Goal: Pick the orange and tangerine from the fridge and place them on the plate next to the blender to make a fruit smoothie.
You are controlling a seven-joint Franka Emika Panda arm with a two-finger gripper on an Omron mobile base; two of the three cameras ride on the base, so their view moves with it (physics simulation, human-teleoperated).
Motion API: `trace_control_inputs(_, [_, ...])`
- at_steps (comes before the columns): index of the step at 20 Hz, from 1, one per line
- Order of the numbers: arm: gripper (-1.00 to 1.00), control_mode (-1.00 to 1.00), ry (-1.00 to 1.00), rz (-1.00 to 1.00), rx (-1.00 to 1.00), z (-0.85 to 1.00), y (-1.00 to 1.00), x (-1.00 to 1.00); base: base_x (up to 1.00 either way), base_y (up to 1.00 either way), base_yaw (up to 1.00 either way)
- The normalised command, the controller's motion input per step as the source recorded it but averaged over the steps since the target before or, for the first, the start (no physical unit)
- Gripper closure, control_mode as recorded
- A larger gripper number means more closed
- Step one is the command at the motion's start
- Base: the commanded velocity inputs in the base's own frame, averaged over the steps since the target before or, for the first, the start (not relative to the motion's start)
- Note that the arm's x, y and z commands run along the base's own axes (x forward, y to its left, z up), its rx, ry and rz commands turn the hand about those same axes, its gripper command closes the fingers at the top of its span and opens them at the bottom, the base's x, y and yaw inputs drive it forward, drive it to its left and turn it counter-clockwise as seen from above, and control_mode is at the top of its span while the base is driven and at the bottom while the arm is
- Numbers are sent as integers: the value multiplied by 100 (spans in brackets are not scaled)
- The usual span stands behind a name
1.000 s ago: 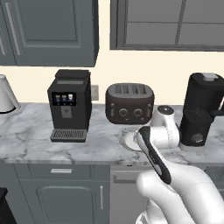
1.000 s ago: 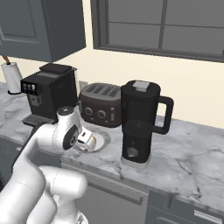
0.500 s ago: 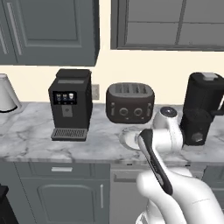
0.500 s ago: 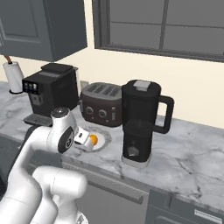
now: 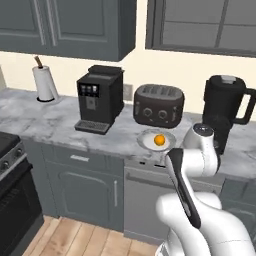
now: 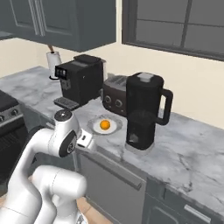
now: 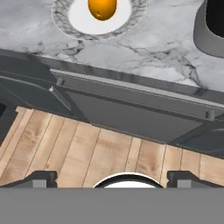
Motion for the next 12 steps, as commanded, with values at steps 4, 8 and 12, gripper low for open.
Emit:
trace_control_inputs(4, [-100,100,0,0,0,0,0,0,-38,-70,62])
trace_control_inputs(8, [-100,100,0,0,0,0,0,0,-55,-39,70])
trace_control_inputs(12, [-100,100,0,0,0,0,0,0,-65,-11,73])
